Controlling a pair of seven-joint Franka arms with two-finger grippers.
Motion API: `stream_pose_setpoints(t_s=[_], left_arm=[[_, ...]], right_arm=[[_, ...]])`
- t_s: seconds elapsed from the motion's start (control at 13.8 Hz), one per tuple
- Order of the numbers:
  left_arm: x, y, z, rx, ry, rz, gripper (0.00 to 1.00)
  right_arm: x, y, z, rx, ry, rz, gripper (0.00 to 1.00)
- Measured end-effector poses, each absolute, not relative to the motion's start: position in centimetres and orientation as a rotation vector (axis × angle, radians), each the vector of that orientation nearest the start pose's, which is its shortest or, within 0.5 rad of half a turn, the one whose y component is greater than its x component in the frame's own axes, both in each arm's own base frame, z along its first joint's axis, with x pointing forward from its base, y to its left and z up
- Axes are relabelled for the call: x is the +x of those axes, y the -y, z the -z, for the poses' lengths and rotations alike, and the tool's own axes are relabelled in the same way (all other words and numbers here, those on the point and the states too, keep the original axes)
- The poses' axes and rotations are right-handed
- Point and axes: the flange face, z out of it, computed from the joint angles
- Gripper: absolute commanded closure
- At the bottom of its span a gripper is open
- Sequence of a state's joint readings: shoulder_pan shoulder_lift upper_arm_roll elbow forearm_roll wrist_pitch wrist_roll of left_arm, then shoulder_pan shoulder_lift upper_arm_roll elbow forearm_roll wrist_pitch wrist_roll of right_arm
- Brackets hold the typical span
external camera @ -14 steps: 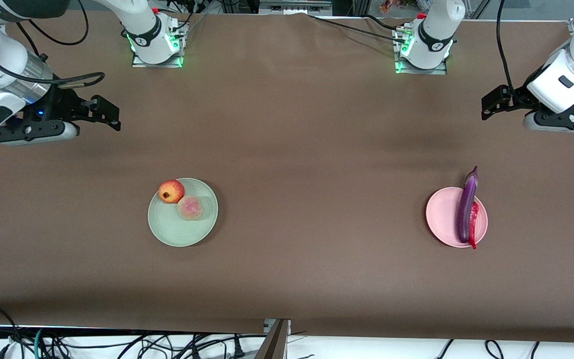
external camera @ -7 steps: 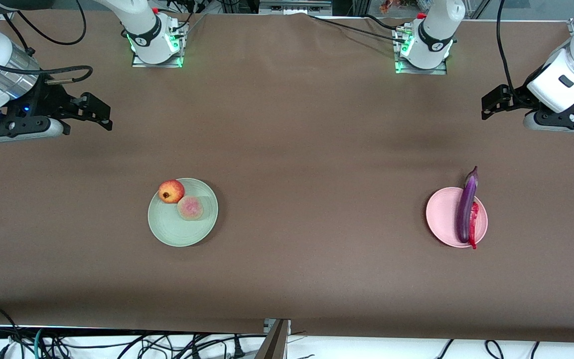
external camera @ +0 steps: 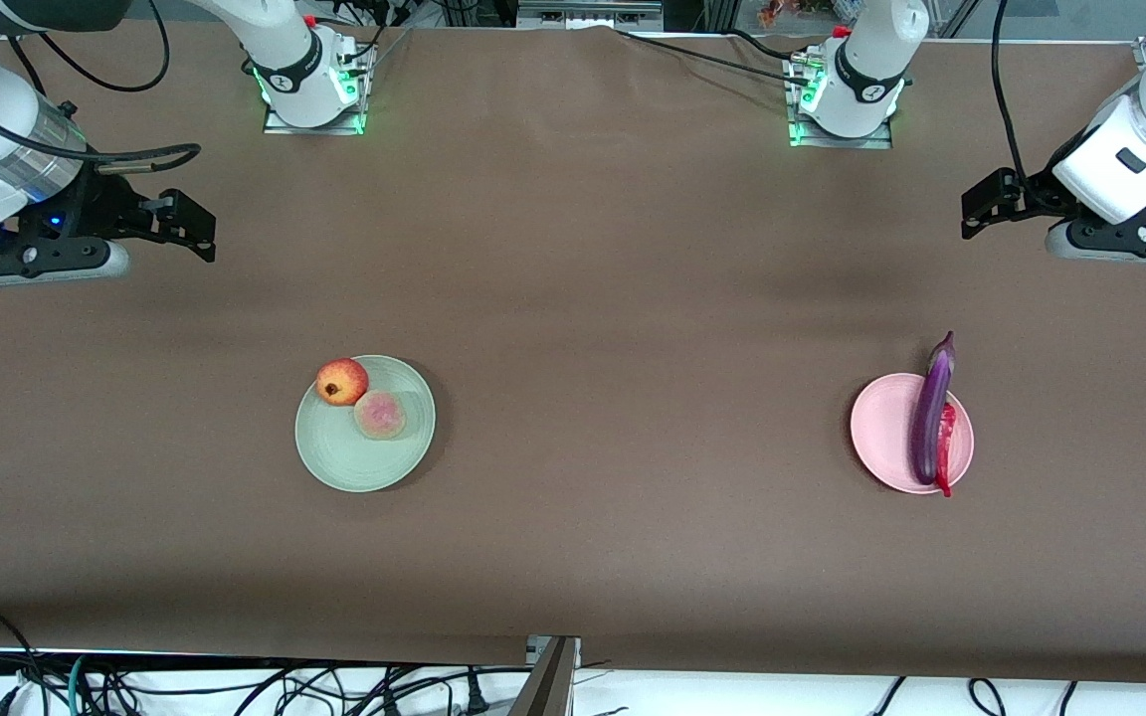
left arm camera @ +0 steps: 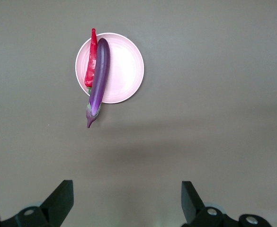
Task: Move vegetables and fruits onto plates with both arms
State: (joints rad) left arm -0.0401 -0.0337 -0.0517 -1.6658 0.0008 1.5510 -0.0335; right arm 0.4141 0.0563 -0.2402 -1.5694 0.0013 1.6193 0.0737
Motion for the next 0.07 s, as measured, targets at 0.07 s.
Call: stream_pose_setpoints(t_s=[0.07], left_arm=[[53.75, 5.05, -59.72, -3.130, -0.093, -0.124, 0.00]], right_arm=[[56.56, -10.35, -59.84, -3.151, 0.159, -0.006, 0.00]])
